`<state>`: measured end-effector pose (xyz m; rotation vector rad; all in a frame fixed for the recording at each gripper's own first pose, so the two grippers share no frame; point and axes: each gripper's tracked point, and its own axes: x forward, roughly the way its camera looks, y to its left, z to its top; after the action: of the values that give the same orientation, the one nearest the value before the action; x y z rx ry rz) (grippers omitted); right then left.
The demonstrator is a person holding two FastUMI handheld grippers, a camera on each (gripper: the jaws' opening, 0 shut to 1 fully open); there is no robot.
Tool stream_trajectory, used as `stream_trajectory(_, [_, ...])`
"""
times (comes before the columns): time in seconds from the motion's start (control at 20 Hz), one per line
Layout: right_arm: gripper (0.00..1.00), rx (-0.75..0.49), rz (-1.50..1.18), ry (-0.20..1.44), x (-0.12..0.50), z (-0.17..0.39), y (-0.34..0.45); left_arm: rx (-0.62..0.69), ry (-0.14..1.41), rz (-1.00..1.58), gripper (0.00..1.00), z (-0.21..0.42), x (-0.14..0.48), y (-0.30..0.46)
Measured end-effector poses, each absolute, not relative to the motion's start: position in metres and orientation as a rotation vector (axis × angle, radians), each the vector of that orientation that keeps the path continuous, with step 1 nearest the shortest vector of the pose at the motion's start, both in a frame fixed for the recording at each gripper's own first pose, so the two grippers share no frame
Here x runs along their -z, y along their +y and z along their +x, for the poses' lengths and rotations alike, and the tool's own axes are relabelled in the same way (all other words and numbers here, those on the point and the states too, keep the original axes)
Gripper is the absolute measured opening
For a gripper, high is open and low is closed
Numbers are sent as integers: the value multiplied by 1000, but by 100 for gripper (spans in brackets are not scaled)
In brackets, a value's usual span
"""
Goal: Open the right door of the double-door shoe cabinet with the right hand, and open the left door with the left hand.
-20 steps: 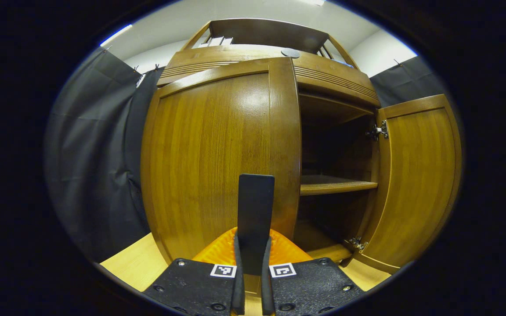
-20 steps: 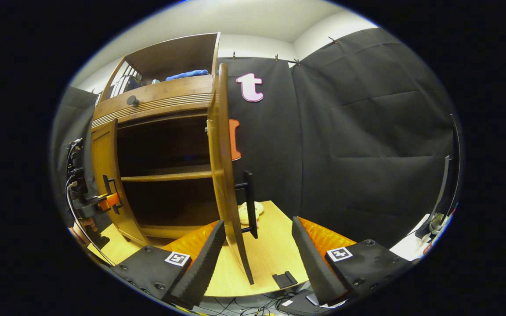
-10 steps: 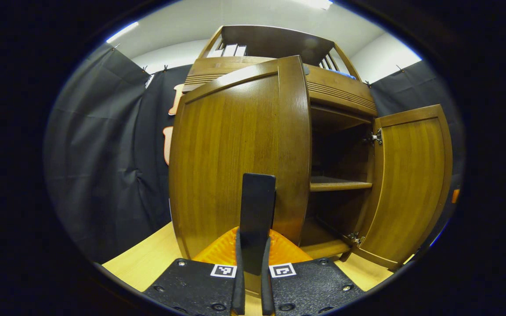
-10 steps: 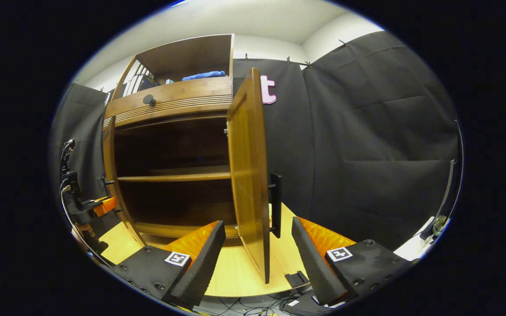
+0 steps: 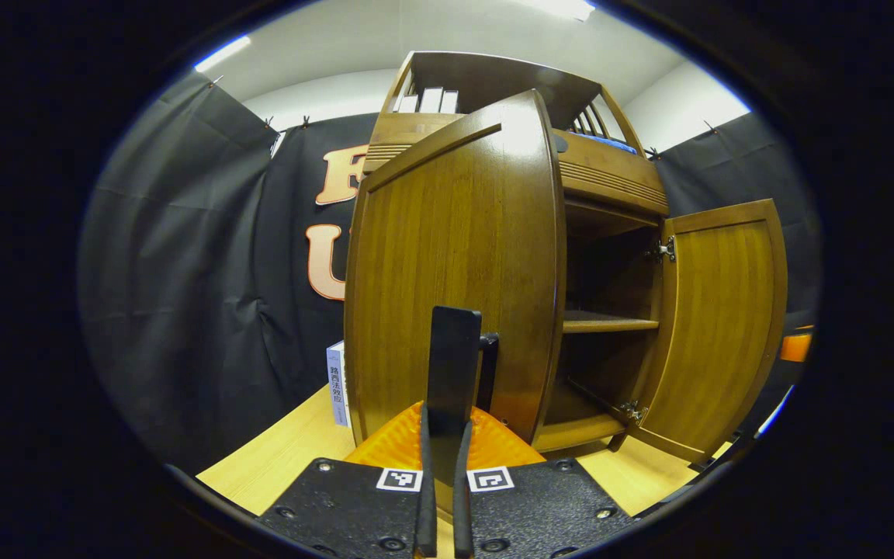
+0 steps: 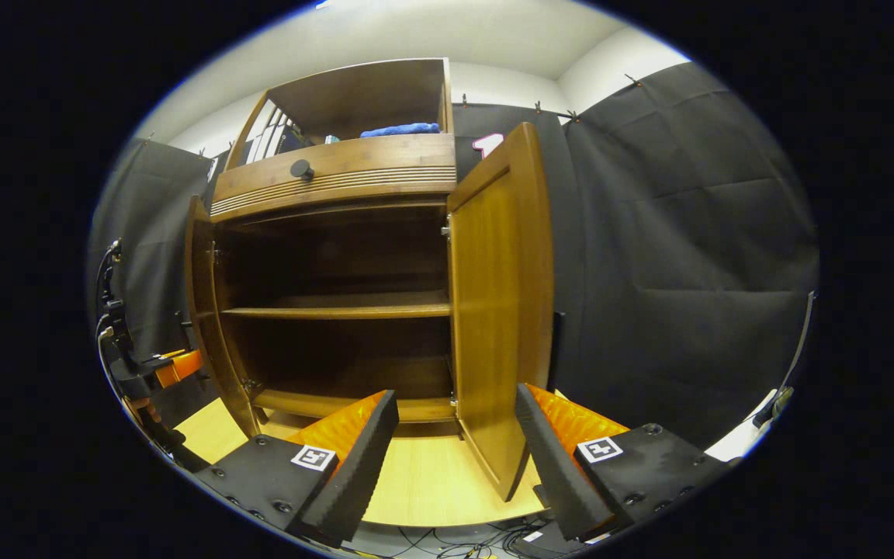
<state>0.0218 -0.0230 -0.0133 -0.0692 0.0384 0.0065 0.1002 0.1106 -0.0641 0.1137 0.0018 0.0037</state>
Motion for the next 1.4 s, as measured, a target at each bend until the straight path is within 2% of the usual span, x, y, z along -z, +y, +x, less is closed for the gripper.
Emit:
stream_trajectory(0.1, [89, -19, -72, 41, 15, 26, -9, -2, 5, 124, 5, 95, 63, 117])
stream_trajectory(0.15, [98, -27, -71, 42, 16, 28, -3, -6, 5, 121, 5, 94, 62, 121])
stream_trajectory(0.2, [89, -36, -68, 43, 16, 30, 7, -10, 6, 117, 5, 91, 62, 125])
stream_trajectory(0.45, [89, -84, -77, 30, 17, 34, 47, -48, 6, 106, 7, 81, 60, 147])
stream_trajectory(0.5, [89, -91, -83, 29, 18, 36, 55, -56, 4, 108, 3, 76, 58, 152])
stream_trajectory(0.65, [89, -110, -91, 32, 20, 43, 77, -88, 2, 92, 2, 68, 55, 178])
stream_trajectory(0.75, [89, -121, -92, 33, 23, 48, 92, -121, 0, 69, 5, 63, 51, 200])
stream_trajectory(0.8, [89, -127, -94, 36, 25, 51, 100, -125, 1, 57, 1, 63, 49, 207])
stream_trajectory(1.35, [89, -155, -97, 45, 34, 64, 167, -38, 16, 84, 0, 61, 49, 237])
stream_trajectory(1.4, [89, -153, -94, 45, 34, 65, 171, -30, 16, 95, 2, 62, 49, 238])
